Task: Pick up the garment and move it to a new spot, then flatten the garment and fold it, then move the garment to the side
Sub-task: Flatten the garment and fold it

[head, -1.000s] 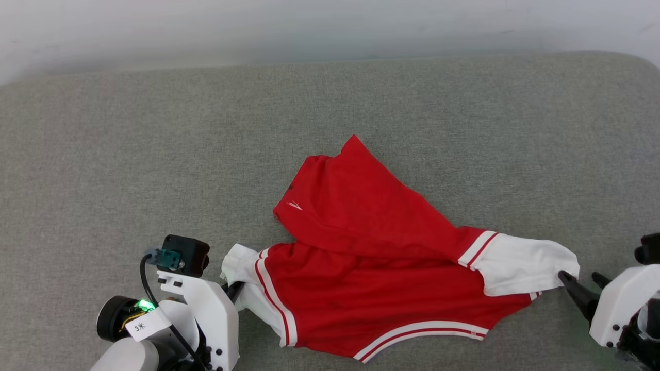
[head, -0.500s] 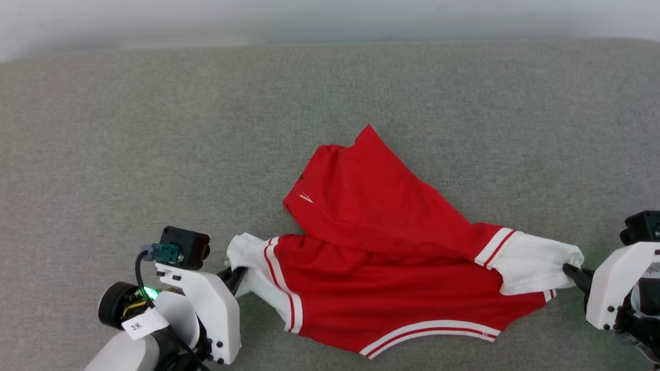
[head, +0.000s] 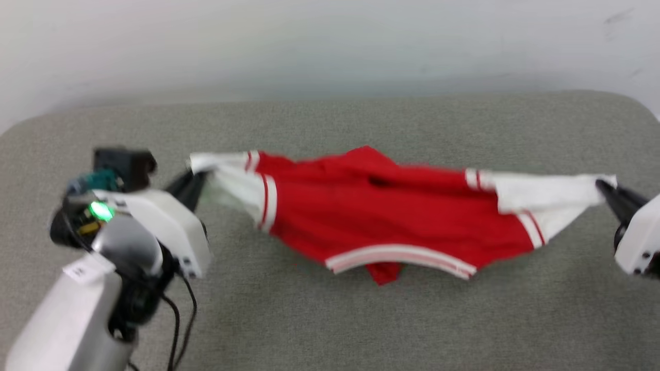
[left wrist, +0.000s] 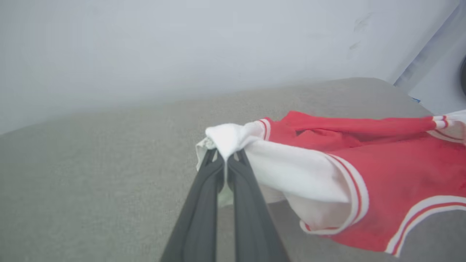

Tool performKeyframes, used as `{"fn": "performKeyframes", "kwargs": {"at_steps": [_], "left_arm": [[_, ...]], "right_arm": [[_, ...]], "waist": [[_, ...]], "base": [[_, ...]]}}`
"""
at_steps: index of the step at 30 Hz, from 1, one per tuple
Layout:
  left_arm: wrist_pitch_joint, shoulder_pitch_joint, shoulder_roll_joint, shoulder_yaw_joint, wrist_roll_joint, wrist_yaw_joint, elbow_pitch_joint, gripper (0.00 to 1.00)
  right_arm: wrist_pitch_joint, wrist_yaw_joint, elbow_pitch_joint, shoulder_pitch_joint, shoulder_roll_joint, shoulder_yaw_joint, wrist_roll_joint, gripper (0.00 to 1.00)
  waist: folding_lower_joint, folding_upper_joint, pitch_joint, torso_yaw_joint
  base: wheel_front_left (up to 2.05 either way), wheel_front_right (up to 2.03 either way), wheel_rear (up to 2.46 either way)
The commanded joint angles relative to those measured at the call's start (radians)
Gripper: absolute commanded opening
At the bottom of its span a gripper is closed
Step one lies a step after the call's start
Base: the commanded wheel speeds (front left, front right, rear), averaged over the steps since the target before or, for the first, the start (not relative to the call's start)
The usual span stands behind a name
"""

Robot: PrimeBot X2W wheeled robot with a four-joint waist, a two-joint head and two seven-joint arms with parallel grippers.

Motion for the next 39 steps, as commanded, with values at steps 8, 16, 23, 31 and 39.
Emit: {"fn": "performKeyframes", "kwargs": {"at_steps": [8, 16, 23, 31, 39], "left_arm": [[-0.047, -0.313, -0.018, 0.048, 0.040, -0.014, 0.146, 0.00], [-0.132, -0.658, -0.038, 0.056, 0.105, -0.046, 0.382, 0.00], [-0.207, -0.914, -0.033, 0.090, 0.122, -0.061, 0.573, 0.00], [-0.283, -1.145, -0.020, 0.114, 0.147, -0.056, 0.697, 0.00], [-0.302, -1.217, -0.041, 0.105, 0.136, -0.075, 0.815, 0.00]], "right_arm": [[-0.013, -0.001, 0.010, -0.270, 0.004, 0.004, -0.045, 0.00], [-0.071, -0.001, 0.128, -0.608, -0.005, 0.029, -0.089, 0.00], [-0.163, -0.001, 0.267, -0.897, 0.010, 0.073, -0.127, 0.00], [-0.269, -0.001, 0.417, -1.166, 0.039, 0.113, -0.170, 0.00], [-0.332, -0.001, 0.561, -1.295, 0.061, 0.190, -0.142, 0.00]], "waist": [[0.0000, 0.0000, 0.026, -0.024], [0.0000, 0.0000, 0.148, -0.024], [0.0000, 0.0000, 0.241, -0.047], [0.0000, 0.0000, 0.353, -0.066], [0.0000, 0.0000, 0.443, -0.060]], "base": [[0.00, 0.00, 0.00], [0.00, 0.00, 0.00], [0.00, 0.00, 0.00], [0.00, 0.00, 0.00], [0.00, 0.00, 0.00]]}}
